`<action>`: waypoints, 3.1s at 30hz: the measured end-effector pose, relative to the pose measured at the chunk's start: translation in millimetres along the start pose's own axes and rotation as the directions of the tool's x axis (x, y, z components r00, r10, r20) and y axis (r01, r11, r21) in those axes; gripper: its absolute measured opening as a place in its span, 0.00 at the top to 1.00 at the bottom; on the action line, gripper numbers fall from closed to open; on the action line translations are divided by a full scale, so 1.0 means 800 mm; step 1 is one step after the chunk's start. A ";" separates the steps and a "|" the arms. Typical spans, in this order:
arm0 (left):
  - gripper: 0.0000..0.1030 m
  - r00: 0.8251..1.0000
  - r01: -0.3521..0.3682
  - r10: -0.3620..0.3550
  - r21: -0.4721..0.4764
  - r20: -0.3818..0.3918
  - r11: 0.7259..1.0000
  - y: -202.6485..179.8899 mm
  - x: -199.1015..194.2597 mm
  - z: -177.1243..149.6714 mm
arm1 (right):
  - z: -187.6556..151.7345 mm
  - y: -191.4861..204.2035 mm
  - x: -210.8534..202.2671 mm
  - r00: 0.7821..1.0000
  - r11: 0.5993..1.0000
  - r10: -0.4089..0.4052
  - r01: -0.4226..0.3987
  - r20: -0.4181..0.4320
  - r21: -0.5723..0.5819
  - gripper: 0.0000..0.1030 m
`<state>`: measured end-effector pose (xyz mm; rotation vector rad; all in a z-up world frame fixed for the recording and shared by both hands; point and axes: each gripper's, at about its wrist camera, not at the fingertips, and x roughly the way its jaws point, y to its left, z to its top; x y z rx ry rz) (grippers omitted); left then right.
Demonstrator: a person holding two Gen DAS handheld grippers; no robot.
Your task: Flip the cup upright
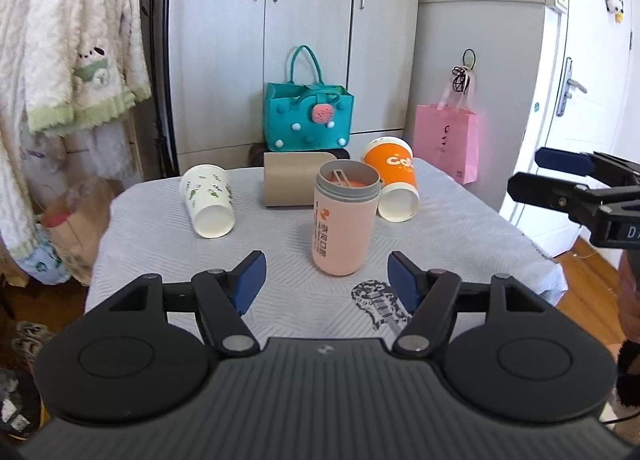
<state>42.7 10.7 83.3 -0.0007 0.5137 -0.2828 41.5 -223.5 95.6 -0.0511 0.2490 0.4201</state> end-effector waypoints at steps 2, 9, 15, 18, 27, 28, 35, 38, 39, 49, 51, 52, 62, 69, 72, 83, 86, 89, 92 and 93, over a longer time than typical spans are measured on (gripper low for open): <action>0.33 1.000 -0.016 0.016 0.011 0.007 1.000 -0.004 -0.005 -0.003 | -0.009 0.001 -0.004 1.000 1.000 -0.018 0.018 -0.007 0.012 0.09; 0.31 0.996 -0.054 0.055 -0.007 0.064 0.999 -0.010 -0.025 -0.016 | -0.034 0.016 -0.015 0.991 0.991 -0.136 0.135 -0.017 -0.023 0.07; 0.27 0.991 -0.082 0.091 -0.089 0.095 0.993 -0.002 -0.040 -0.028 | -0.045 0.019 -0.016 0.977 0.978 -0.210 0.210 -0.033 -0.012 0.04; 0.24 0.988 -0.114 0.124 -0.104 0.095 0.988 0.002 -0.041 -0.033 | -0.049 0.020 -0.017 0.975 0.976 -0.217 0.217 -0.037 -0.014 0.01; 0.14 0.979 -0.170 0.182 -0.129 0.094 0.977 0.014 -0.038 -0.042 | -0.063 0.031 -0.005 0.960 0.966 -0.258 0.254 -0.108 -0.051 0.00; 0.10 0.977 -0.177 0.190 -0.130 0.096 0.976 0.013 -0.038 -0.043 | -0.064 0.034 -0.001 0.955 0.961 -0.273 0.267 -0.118 -0.069 0.00; 0.00 0.966 -0.222 0.235 -0.123 0.103 0.967 0.006 -0.035 -0.052 | -0.072 0.033 0.007 0.937 0.948 -0.317 0.314 -0.143 -0.045 0.00; 0.00 0.966 -0.234 0.245 -0.121 0.085 0.965 0.003 -0.031 -0.054 | -0.074 0.030 0.007 0.932 0.944 -0.328 0.329 -0.152 -0.019 0.00; 0.00 0.966 -0.236 0.247 -0.120 0.082 0.964 0.002 -0.029 -0.055 | -0.075 0.029 0.007 0.931 0.943 -0.330 0.333 -0.155 -0.009 0.00; 0.00 0.961 -0.270 0.275 -0.151 0.014 0.951 -0.006 -0.005 -0.065 | -0.074 0.022 0.006 0.917 0.930 -0.362 0.368 -0.171 0.003 0.00; 0.00 0.959 -0.278 0.282 -0.159 0.003 0.947 -0.007 -0.003 -0.066 | -0.074 0.022 0.005 0.913 0.926 -0.370 0.377 -0.172 0.003 0.00; 0.00 0.958 -0.281 0.285 -0.160 0.003 0.946 -0.007 -0.003 -0.067 | -0.075 0.022 0.005 0.911 0.925 -0.374 0.380 -0.173 0.004 0.00; 0.00 0.942 -0.335 0.333 -0.127 -0.033 0.934 -0.002 -0.005 -0.068 | -0.070 0.024 0.000 0.899 0.915 -0.399 0.403 -0.181 -0.018 0.00; 0.00 0.942 -0.334 0.336 -0.162 -0.019 0.928 0.004 -0.015 -0.072 | -0.069 0.032 -0.003 0.901 0.916 -0.396 0.400 -0.180 -0.014 0.00; 0.00 0.943 -0.332 0.333 -0.156 -0.018 0.930 0.003 -0.014 -0.072 | -0.068 0.036 -0.004 0.897 0.912 -0.408 0.408 -0.171 -0.034 0.00; 0.00 0.947 -0.314 0.320 -0.139 0.020 0.939 -0.007 -0.016 -0.075 | -0.068 0.036 0.000 0.893 0.910 -0.413 0.413 -0.177 -0.040 0.00; 0.00 0.945 -0.321 0.326 -0.134 0.021 0.938 -0.009 -0.016 -0.074 | -0.068 0.039 0.002 0.894 0.910 -0.413 0.411 -0.173 -0.052 0.00; 0.00 0.943 -0.326 0.332 -0.128 0.020 0.937 -0.010 -0.016 -0.073 | -0.068 0.039 0.001 0.896 0.912 -0.409 0.407 -0.172 -0.052 0.00; 0.00 0.942 -0.330 0.335 -0.127 0.013 0.935 -0.009 -0.015 -0.073 | -0.070 0.039 -0.001 0.895 0.911 -0.411 0.409 -0.173 -0.052 0.00; 0.00 0.942 -0.331 0.335 -0.122 0.009 0.936 -0.010 -0.015 -0.073 | -0.070 0.039 -0.001 0.895 0.911 -0.412 0.409 -0.173 -0.051 0.00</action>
